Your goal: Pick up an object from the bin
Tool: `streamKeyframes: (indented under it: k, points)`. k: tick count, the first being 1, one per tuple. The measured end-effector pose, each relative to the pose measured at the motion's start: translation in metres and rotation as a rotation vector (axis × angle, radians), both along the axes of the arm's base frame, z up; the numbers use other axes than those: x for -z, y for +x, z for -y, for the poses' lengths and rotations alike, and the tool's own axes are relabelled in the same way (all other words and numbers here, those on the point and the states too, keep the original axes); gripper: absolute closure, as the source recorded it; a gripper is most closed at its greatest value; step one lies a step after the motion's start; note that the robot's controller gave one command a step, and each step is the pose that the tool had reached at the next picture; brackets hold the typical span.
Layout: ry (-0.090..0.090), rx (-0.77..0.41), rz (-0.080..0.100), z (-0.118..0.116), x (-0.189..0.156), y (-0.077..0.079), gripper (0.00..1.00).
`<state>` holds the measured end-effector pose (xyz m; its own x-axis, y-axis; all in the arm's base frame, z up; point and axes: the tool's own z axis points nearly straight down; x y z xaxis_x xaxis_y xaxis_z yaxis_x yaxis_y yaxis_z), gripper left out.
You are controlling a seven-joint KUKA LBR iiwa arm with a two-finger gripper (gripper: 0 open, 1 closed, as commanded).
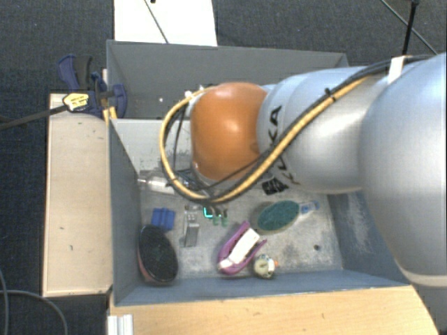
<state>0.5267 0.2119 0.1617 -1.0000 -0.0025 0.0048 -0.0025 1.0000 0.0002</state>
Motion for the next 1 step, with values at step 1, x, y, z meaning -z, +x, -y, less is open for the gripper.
streamKeyframes:
  k: [1]
  points:
    - [-0.002, -0.076, 0.002, -0.017, 0.0951, 0.0302, 0.0]
